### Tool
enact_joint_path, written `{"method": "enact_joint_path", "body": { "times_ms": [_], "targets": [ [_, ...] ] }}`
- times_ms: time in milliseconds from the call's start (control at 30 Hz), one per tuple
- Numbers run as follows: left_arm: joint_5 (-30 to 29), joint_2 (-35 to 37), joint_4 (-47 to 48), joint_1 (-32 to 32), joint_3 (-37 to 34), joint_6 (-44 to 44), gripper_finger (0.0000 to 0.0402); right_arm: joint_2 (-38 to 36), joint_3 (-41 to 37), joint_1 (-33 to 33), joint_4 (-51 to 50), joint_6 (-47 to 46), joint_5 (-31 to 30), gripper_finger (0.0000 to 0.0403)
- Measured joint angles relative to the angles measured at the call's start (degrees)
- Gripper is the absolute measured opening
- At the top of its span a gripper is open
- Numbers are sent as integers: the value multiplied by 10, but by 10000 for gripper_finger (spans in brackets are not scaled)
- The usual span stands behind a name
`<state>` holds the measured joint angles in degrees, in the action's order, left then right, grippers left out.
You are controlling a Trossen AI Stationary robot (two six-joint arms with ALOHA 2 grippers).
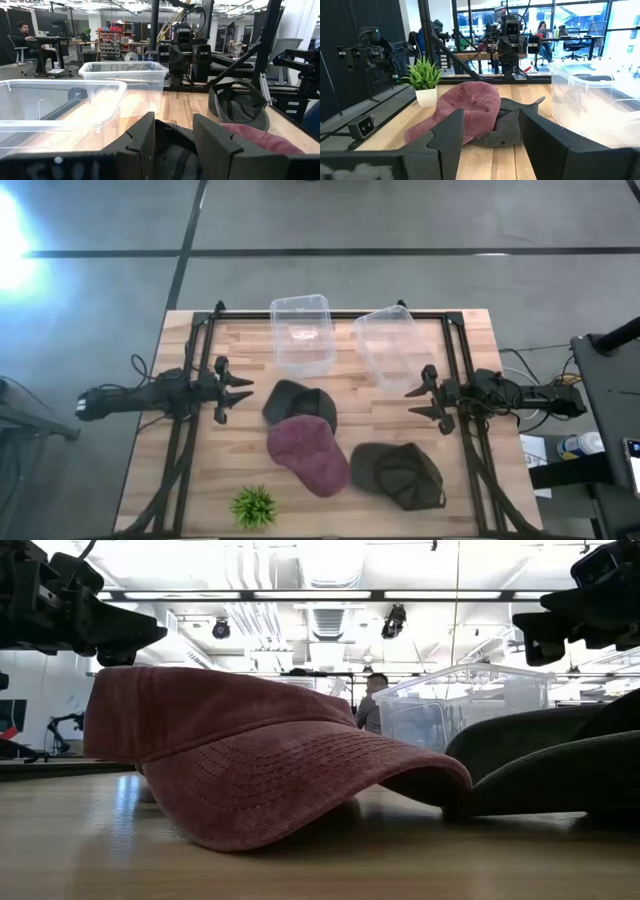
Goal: Pick & Place hat
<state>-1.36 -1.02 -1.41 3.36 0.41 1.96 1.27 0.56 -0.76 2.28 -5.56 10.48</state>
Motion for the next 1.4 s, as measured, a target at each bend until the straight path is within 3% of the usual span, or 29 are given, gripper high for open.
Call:
{"method": "enact_joint_path", "body": {
  "times_ms": [333,500,667,733,900,1100,1233,1300,1400],
  "targets": [
    [0,0,0,0,0,0,128,0,0,0,0,-32,0,185],
    [0,0,0,0,0,0,128,-1,3,0,26,-229,-1,185],
    [0,0,0,0,0,0,128,1,-1,0,54,-580,10,185],
    [0,0,0,0,0,0,128,0,0,0,59,-630,-1,185],
    [0,0,0,0,0,0,128,-1,0,0,117,-616,-6,185],
    [0,0,0,0,0,0,128,6,24,0,133,-555,-60,184],
    [0,0,0,0,0,0,128,46,69,0,129,-541,-46,173],
    [0,0,0,0,0,0,128,92,113,3,91,-552,-26,165],
    [0,0,0,0,0,0,128,189,206,19,-66,-536,-14,155]
  ]
}}
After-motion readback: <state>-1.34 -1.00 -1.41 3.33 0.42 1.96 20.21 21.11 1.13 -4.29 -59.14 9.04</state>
